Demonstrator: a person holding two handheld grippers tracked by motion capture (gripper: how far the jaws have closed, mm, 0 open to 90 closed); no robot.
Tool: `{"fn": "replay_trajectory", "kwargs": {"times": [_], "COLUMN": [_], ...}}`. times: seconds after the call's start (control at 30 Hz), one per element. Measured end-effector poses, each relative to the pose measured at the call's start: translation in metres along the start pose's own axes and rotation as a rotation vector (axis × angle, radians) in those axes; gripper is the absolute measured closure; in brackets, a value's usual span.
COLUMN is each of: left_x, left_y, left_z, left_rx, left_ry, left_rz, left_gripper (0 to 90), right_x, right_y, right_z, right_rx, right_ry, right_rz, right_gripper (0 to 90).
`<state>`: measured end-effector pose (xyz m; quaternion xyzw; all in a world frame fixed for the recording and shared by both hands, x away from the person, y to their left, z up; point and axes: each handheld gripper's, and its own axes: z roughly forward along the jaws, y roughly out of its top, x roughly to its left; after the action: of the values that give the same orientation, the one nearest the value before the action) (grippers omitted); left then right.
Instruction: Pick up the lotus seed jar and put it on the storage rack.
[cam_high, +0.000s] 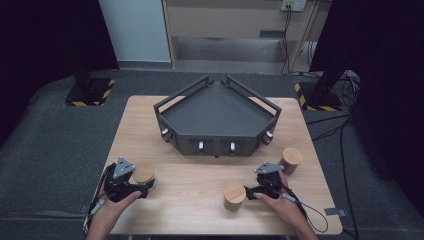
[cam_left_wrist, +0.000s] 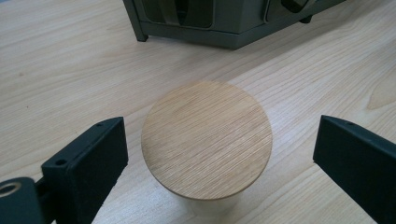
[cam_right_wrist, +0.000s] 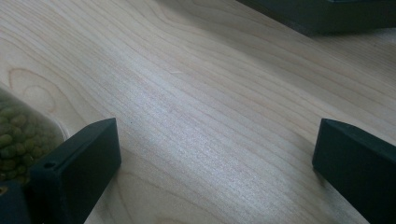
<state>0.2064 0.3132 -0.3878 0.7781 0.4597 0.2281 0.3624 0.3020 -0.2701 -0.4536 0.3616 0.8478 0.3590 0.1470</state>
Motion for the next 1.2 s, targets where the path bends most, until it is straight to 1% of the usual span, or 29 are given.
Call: {"fn": "replay_trajectory", "kwargs": {"times": [0.07,0.17,0.23,0.5,0.57,0.73,0.83,1.03,1.2], "left_x": [0.001,-0.002,-0.001,0.003,0.003,0.003,0.003,0.006,0.006], "left_y": [-0.001,-0.002,-0.004,-0.007,-0.008,-0.012,-0.013,-0.017,-0.018], "left_z": [0.002,0.005,0.007,0.015,0.017,0.024,0.027,0.031,0.035], "left_rx": [0.010,0.031,0.031,0.050,0.049,0.063,0.073,0.073,0.085], "left_ry": [0.001,0.017,0.013,0.005,0.006,0.002,0.006,0.011,0.005], "left_rz": [-0.001,0.008,-0.001,-0.012,-0.021,-0.025,-0.027,-0.051,-0.050], "left_gripper": [2.3,2.3,2.3,2.3,2.3,2.3,2.3,2.3,2.3], "right_x": [0.000,0.000,0.000,0.000,0.000,0.001,0.001,0.001,0.001], "right_y": [0.000,0.000,0.000,-0.001,-0.001,-0.001,-0.001,-0.001,-0.001], "right_z": [0.000,0.000,0.000,0.000,0.000,0.000,0.000,-0.001,-0.001], "right_rx": [0.000,-0.001,-0.002,-0.003,-0.003,-0.004,-0.004,-0.004,-0.003], "right_ry": [0.000,-0.001,-0.001,-0.002,-0.001,-0.002,-0.002,-0.003,-0.002], "right_rz": [0.000,0.001,0.001,0.002,0.002,0.001,0.001,0.002,0.003], "right_gripper": [1.3,1.5,1.6,1.7,1.7,1.7,1.9,2.0,2.1]}}
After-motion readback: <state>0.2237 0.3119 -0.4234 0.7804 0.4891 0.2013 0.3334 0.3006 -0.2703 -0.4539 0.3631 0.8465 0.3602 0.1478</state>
